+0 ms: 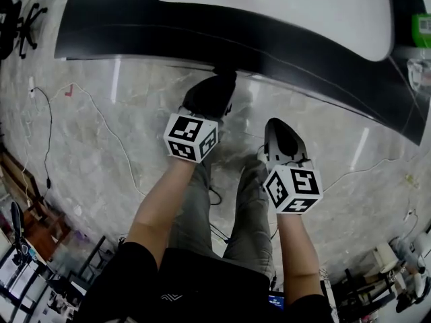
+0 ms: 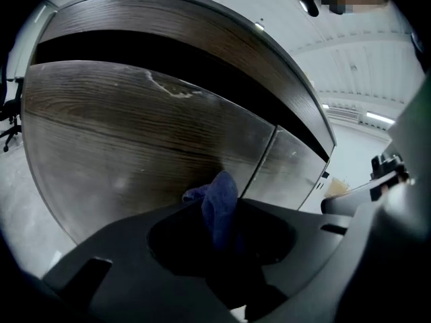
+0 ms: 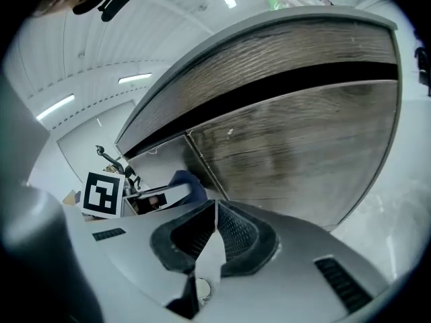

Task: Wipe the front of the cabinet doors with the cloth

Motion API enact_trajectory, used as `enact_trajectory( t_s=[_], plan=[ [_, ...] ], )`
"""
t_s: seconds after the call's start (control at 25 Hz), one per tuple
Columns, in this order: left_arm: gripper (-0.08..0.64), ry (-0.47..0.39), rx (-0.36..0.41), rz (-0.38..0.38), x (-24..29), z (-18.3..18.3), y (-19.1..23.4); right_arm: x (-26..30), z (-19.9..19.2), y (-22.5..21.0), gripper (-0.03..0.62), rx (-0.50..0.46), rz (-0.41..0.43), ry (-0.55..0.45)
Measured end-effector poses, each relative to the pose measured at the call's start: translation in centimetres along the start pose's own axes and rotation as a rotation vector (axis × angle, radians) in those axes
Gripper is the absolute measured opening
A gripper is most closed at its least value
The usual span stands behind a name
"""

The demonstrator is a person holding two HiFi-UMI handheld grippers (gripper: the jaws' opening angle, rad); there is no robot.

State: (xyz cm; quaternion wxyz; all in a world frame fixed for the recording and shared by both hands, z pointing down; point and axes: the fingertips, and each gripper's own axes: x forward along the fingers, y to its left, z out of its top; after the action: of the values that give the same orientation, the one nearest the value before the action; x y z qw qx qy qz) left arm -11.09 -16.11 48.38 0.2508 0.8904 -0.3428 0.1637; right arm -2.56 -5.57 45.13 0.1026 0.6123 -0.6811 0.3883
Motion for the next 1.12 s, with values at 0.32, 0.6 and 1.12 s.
enact_trajectory(
  t_s=[0.32, 0.6, 1.12],
  plan=[
    [0.127, 0.004, 0.019, -0.055, 2.4, -1.1, -4.1, -1.9, -1.6, -3.5, 0.038, 0.025, -0.028, 0.015],
    [0.127, -0.012, -0.023, -0.016, 0.7, -1.5, -2.9, -1.2, -2.0, -3.4, 0.038, 0.008, -0.026, 0.035],
    [0.127, -0.013, -0.063, 0.129, -6.4, -2.4, 8.4, 6.2, -3.8, 6.3, 0.038, -0.071, 0.082, 0.127]
  ],
)
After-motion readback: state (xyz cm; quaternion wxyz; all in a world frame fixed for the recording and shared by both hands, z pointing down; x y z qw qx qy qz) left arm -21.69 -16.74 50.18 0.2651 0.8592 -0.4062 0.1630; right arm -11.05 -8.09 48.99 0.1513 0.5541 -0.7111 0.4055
